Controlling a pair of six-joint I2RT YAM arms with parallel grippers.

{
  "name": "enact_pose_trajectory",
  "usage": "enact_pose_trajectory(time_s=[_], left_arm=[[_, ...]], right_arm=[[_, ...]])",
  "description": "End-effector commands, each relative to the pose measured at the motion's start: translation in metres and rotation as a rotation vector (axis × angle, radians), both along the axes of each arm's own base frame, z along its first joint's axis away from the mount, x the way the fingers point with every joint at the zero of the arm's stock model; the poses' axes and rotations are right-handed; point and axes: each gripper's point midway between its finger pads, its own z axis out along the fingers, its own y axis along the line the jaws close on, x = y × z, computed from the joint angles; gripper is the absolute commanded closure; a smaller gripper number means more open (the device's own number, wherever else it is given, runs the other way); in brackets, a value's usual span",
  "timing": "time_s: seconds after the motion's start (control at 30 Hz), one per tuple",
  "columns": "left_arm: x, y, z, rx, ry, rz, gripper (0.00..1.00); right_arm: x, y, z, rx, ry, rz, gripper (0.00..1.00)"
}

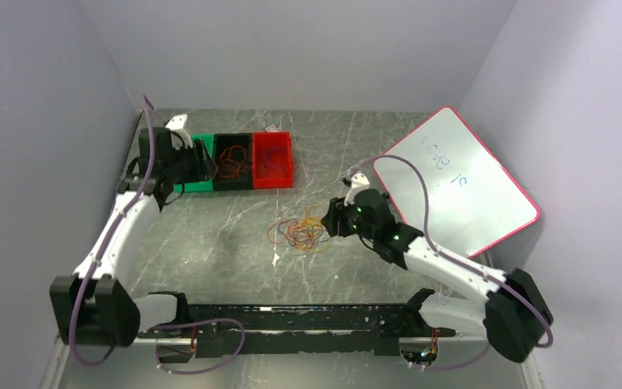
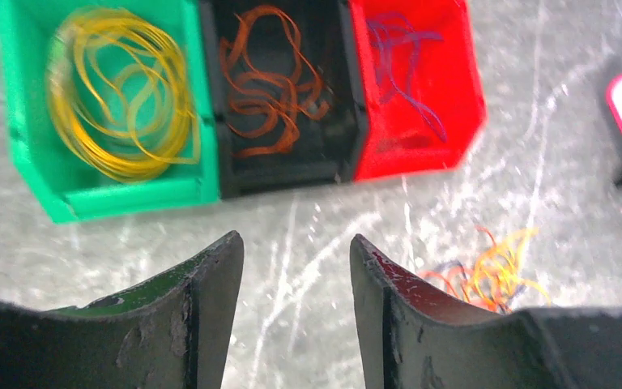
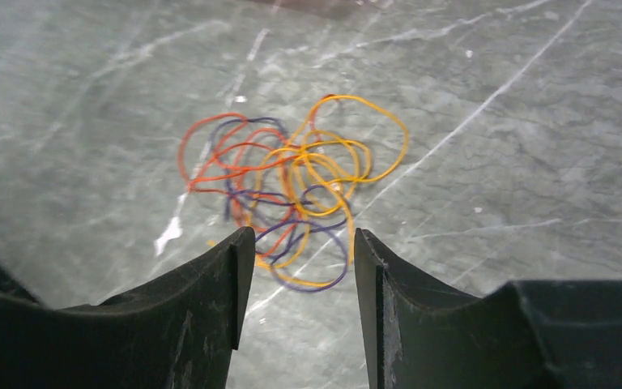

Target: Untangle the cables

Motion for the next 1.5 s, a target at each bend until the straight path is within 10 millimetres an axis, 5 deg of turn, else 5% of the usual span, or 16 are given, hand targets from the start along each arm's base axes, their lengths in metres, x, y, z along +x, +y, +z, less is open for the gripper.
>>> enact_pose_trajectory(time_s=[0.0,0.23,0.47,0.7,1.23,1.47], left_arm=[[-0.04,-0.033,0.0,-0.119,-0.036,-0.091,0.43],[-0.077,-0.037,-0.002,-0.15,-0.04,-0.104,0.41],[-0.089,-0.033,-0.002,-0.118,-0.038,-0.108,0.41],[-0.095,-0.036,0.001,-0.147,-0.051,-0.113,0.42],[-0.098,-0.042,-0.001,-0.184,-0.049,-0.127,0.43],[-0.099,-0.052,0.005,-0.217,-0.081,-0.185,0.42]], right_arm=[[0.016,-0.009,-0.025,-0.247,0.057,0.012,0.48],[0.053,0.005,-0.037,-0.407,-0.014,0.105,0.44],[0.079,0.018,-0.066,-0.541,-0.019,0.2,0.43],[0.101,0.02,-0.075,-0.646,-0.051,0.233,0.45],[0.104,0.024,-0.074,-0.65,-0.099,0.268,0.89],[0.092,0.029,-0.037,-0.569,-0.116,0.286,1.0]])
